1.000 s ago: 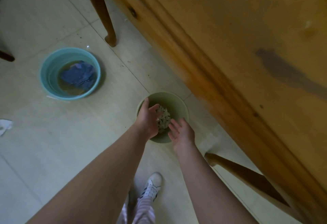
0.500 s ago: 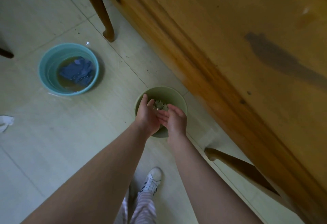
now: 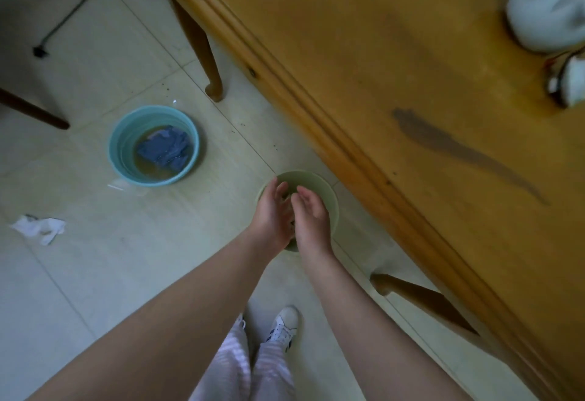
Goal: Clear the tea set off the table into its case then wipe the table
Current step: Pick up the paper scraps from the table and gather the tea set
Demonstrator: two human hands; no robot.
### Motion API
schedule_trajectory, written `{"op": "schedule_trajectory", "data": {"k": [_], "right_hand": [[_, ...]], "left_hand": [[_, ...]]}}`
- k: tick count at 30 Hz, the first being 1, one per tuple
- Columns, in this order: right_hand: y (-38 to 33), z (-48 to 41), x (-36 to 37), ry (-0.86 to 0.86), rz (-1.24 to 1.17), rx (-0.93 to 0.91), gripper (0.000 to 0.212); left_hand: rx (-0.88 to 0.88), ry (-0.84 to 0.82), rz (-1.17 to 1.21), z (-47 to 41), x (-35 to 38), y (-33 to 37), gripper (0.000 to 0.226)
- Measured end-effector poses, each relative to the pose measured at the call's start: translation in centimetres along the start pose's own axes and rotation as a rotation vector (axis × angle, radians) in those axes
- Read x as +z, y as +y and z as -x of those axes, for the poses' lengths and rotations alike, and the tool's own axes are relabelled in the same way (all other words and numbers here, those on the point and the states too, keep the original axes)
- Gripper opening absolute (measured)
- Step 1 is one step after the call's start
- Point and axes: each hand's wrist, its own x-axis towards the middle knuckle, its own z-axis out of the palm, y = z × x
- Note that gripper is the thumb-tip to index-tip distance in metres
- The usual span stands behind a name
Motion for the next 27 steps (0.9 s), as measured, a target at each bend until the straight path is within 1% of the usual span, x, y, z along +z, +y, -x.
{"op": "schedule_trajectory", "data": {"k": [2, 6, 9, 11, 14, 18, 20, 23, 27], "right_hand": [[-1.1, 1.8, 0.5, -0.008, 0.001, -0.041, 0.024], [-3.4, 6.3, 1.6, -0.066, -0.006, -0.101, 0.03], [-5.9, 10.1, 2.4, -0.101, 0.0, -0.175, 0.031], [-8.0, 12.6, 2.8, -0.136, -0.027, -0.198, 0.034], [-12.3, 16.5, 2.9, -0.184, -0.044, -0.256, 0.038], [-18.5, 20.0, 2.7, -0.124, -0.098, -0.364, 0.042], [-21.2, 20.8, 2.5, -0.1, -0.131, -0.399, 0.044], [-24.1, 21.3, 1.5, -0.046, -0.194, -0.414, 0.042], [-25.9, 19.9, -1.7, 0.077, -0.253, -0.407, 0.042]], "left_hand": [[0.036, -0.001, -0.018, 2.4, 0.1, 0.9, 0.043], [0.166, 0.11, -0.151, 8.3, -0.1, 2.8, 0.027], [0.283, 0.183, -0.177, 12.7, -0.9, 4.6, 0.036], [0.36, 0.199, -0.207, 15.6, -1.1, 6.0, 0.035], [0.506, 0.166, -0.276, 20.6, -0.4, 8.8, 0.029], [0.664, 0.101, -0.382, 26.2, 1.7, 12.1, 0.028], [0.73, 0.092, -0.411, 27.9, 2.9, 13.4, 0.024], [0.783, 0.069, -0.456, 29.6, 5.3, 15.0, 0.024], [0.836, 0.02, -0.581, 29.7, 8.8, 16.7, 0.024]]}}
